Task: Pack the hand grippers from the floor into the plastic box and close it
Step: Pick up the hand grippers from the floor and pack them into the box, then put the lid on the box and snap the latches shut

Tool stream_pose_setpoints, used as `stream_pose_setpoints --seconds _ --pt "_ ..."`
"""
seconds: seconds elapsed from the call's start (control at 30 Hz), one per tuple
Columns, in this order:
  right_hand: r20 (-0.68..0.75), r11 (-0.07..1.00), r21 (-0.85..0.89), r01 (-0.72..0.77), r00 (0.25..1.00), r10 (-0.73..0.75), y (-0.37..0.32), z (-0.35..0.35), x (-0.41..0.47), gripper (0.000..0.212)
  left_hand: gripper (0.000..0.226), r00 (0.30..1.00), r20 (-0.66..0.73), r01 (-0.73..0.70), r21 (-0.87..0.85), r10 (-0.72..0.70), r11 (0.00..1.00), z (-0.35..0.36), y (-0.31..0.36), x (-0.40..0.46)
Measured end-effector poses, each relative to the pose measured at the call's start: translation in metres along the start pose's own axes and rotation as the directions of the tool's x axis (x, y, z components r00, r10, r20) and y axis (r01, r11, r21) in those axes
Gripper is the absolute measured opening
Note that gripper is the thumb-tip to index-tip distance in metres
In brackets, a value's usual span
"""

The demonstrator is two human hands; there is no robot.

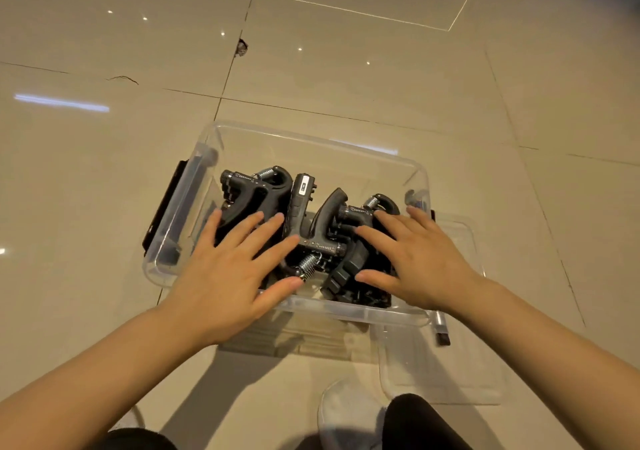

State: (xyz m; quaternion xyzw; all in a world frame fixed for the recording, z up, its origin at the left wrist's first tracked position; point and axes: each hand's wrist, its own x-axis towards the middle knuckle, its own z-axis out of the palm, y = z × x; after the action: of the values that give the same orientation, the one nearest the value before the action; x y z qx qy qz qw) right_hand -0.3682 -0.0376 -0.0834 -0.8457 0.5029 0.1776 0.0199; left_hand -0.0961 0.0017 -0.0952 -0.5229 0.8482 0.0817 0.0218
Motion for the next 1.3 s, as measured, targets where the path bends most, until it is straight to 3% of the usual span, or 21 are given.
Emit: stream_pose_setpoints --seconds 0.13,0.23,0.33,0.4,0.5,0.57,0.63,0.83,1.0,1.17,1.23,1.3 --pt "-0.035 1.000 0.014 0.015 0.999 -0.014 -0.001 0.007 0.001 0.074 0.065 0.998 0.012 -0.055 -0.007 0.055 0.998 -0.004 0.022 0.004" --pt "-0.219 0.987 0.132 0.097 0.973 -0.066 0.001 0.008 -0.003 0.069 0.067 0.987 0.015 -0.158 0.000 0.158 0.987 -0.004 0.055 0.023" --pt "-0.421 0.940 0.337 0.055 0.901 0.099 0.014 0.017 -0.026 0.057 0.068 0.973 -0.001 -0.229 0.010 0.229 0.973 -0.002 0.071 0.036" --pt "-0.483 0.907 0.420 -0.027 0.840 0.249 0.031 0.038 -0.050 0.050 0.069 0.965 -0.006 -0.262 0.005 0.262 0.965 0.001 0.072 0.038" --pt "-0.254 0.769 0.546 -0.333 0.809 0.531 0.061 0.090 -0.091 0.052 0.073 0.960 0.017 -0.279 0.001 0.279 0.960 0.001 0.070 0.039" --pt "0.025 0.579 0.585 -0.568 0.727 0.687 0.073 0.124 -0.117 0.059 0.073 0.964 0.051 -0.262 -0.009 0.262 0.965 0.000 0.070 0.042" --pt "0.229 0.422 0.597 -0.683 0.648 0.726 0.076 0.152 -0.139 0.065 0.072 0.961 0.093 -0.262 -0.014 0.262 0.965 0.001 0.070 0.044" --pt "0.450 0.114 0.729 -0.675 0.598 0.664 0.057 0.173 -0.151 0.075 0.067 0.955 0.149 -0.232 -0.172 0.258 0.957 0.003 0.068 0.043" --pt "0.638 -0.333 0.725 -0.603 0.407 0.653 0.062 0.156 -0.135 0.074 0.072 0.954 0.167 -0.221 -0.170 0.249 0.960 0.000 0.067 0.044" --pt "0.609 -0.337 0.735 -0.588 0.353 0.710 0.070 0.136 -0.140 0.053 0.070 0.956 0.148 -0.224 -0.188 0.253 0.956 0.002 0.062 0.045" --pt "0.555 -0.314 0.785 -0.534 0.383 0.738 0.073 0.130 -0.145 0.033 0.068 0.955 0.135 -0.240 -0.178 0.265 0.954 0.004 0.062 0.046" --pt "0.485 -0.287 0.843 -0.456 0.412 0.771 0.072 0.121 -0.147 0.031 0.068 0.958 0.131 -0.236 -0.157 0.257 0.959 0.005 0.063 0.045"
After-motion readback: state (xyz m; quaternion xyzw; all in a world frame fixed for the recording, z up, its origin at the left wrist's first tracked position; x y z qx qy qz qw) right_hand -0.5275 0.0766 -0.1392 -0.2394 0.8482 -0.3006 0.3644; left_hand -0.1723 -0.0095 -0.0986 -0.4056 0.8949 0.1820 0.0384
